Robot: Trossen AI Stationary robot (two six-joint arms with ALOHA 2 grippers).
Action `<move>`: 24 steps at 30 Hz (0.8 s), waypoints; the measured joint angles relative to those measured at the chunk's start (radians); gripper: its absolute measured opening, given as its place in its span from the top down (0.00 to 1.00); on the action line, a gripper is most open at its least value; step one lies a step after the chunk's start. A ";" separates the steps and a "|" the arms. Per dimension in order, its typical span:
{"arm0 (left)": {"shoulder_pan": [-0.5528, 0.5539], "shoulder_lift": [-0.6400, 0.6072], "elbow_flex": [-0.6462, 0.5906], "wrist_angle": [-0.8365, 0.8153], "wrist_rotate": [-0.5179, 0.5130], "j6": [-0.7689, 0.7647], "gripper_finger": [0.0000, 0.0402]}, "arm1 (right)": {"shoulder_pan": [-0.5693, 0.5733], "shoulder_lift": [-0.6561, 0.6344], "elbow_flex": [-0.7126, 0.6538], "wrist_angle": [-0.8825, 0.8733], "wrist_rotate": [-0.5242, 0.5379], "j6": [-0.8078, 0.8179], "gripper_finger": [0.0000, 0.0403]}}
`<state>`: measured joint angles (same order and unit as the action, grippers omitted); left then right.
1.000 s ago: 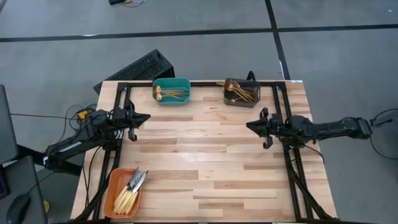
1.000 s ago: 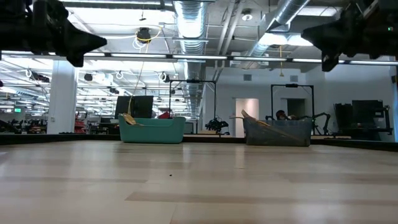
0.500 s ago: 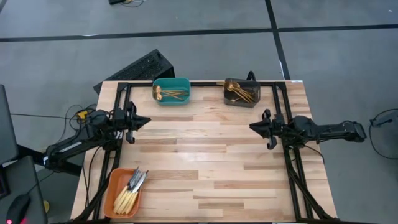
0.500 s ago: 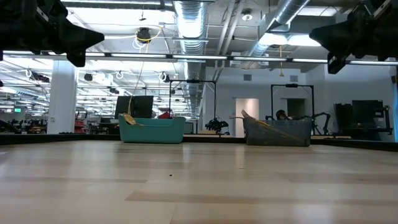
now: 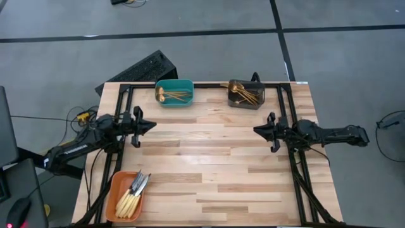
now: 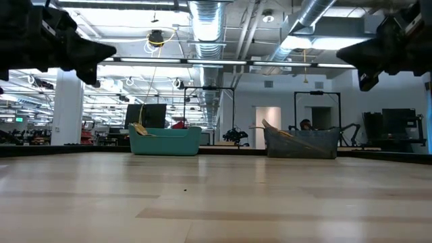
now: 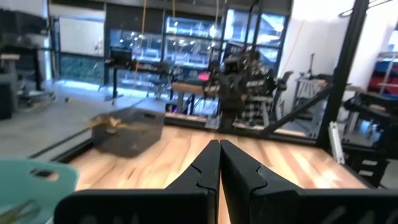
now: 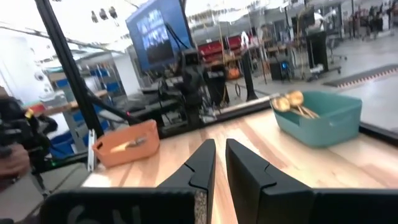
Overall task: Sort silverware by color (type)
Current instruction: Return to Home Position
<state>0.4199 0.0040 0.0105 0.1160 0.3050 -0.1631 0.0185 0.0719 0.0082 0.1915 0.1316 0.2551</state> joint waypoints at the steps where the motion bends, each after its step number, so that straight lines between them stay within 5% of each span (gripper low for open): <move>1: -0.007 0.000 0.000 0.009 0.000 -0.003 1.00 | -0.001 0.000 0.000 -0.015 0.004 0.005 0.84; 11: -0.064 0.000 -0.001 -0.029 -0.013 -0.047 1.00 | -0.002 0.000 -0.001 -0.041 0.006 0.055 0.84; 24: -0.429 0.000 -0.002 -0.061 -0.476 -0.017 1.00 | 0.000 0.000 -0.002 -0.124 0.001 0.036 0.84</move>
<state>-0.0087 0.0044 0.0082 0.0548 -0.1707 -0.1801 0.0181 0.0715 0.0063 0.0672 0.1329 0.2909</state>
